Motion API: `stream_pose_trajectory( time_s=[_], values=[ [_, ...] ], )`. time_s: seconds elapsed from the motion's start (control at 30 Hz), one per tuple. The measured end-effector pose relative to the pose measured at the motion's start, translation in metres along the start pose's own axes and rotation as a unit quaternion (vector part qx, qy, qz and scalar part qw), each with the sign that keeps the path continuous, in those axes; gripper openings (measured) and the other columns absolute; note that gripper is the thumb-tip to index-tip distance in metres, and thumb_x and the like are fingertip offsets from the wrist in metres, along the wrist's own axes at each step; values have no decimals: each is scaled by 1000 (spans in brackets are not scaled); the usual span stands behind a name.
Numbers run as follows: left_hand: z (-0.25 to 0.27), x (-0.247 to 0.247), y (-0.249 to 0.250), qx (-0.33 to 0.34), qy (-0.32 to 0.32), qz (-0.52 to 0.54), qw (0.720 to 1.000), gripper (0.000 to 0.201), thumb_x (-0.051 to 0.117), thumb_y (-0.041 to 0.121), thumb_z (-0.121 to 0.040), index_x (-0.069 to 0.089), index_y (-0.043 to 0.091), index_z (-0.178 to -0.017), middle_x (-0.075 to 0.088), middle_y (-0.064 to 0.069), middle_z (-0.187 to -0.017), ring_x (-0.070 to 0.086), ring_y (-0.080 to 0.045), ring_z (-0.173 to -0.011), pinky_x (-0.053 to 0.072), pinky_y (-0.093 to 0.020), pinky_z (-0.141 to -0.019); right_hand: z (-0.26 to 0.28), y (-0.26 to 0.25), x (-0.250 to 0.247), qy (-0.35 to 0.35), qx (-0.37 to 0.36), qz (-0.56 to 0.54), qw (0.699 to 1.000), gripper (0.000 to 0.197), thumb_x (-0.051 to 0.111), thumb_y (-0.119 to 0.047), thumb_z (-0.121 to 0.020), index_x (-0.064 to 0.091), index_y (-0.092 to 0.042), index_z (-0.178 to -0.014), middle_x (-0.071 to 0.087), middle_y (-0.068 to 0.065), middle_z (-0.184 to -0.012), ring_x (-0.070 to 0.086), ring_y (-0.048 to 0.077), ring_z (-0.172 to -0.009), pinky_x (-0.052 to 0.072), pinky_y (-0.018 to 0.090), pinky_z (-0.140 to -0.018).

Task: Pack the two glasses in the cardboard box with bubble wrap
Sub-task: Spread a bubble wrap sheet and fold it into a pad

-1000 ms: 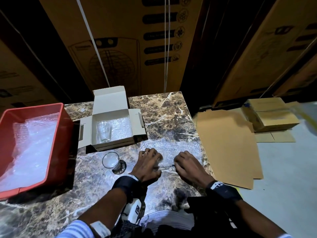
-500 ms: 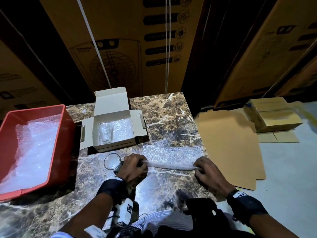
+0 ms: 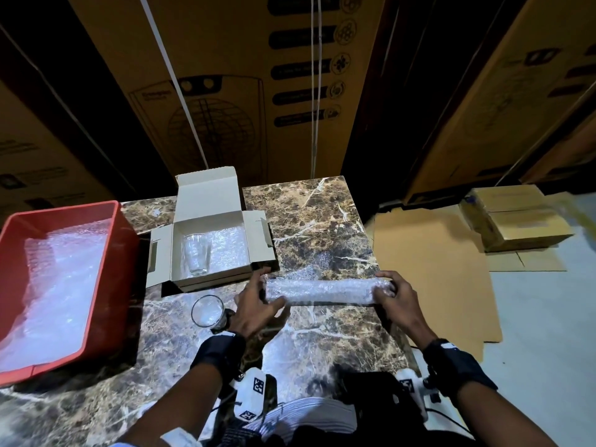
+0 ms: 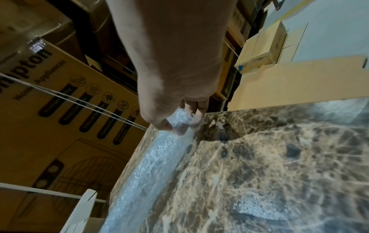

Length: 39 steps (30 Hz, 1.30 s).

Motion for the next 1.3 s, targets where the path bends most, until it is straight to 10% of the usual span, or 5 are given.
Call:
stream_pose_trajectory(
  time_s=[0.27, 0.47, 0.77, 0.97, 1.3],
  values=[
    [-6, 6, -2, -30, 4, -34, 999, 59, 70, 17, -96, 41, 31, -145, 71, -10, -85, 66, -15, -68, 54, -29, -70, -26, 18, 1, 41, -24, 106, 993, 23, 71, -16, -93, 65, -24, -113, 72, 5, -93, 46, 8, -48, 36, 18, -45],
    [-11, 10, -7, -16, -1, -208, 978, 67, 65, 42, -80, 37, 32, -140, 61, 4, -79, 57, -25, -84, 43, -49, -93, -26, 16, 6, 63, -32, 255, 964, 31, 73, -28, -89, 63, -25, -119, 65, -2, -103, 59, 19, -86, 40, 29, -65],
    [-4, 40, 47, 147, 6, -338, 930, 58, 53, 44, -84, 47, 22, -137, 41, -8, -124, 44, -24, -108, 49, -42, -89, -18, -22, 49, 36, -138, 373, 917, 38, 58, -8, -91, 57, -19, -127, 49, 10, -132, 45, 24, -116, 42, 47, -100],
    [5, 98, 64, 221, -162, -340, 899, 79, 49, 46, -99, 13, 18, -164, 10, -8, -169, 7, -26, -156, 5, -46, -125, 5, -23, 124, -125, -258, 388, 876, 41, 55, -17, -99, 49, -22, -139, 45, 7, -147, 44, 23, -132, 42, 46, -112],
    [1, 117, -4, 177, -206, -467, 842, 95, 24, 78, -95, -11, 22, -164, -21, 3, -170, -22, -18, -156, -8, -46, -127, 25, 6, 131, -173, -283, 439, 835, 62, 31, -28, -106, 9, -23, -164, 0, -4, -171, -3, 14, -158, -5, 40, -128]
  ],
)
Point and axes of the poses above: each hand's wrist, its own z-axis away from the middle knuckle, its own x-axis out of the palm, y = z × x, the point moved 9 cm from there along -z, towards the middle knuckle
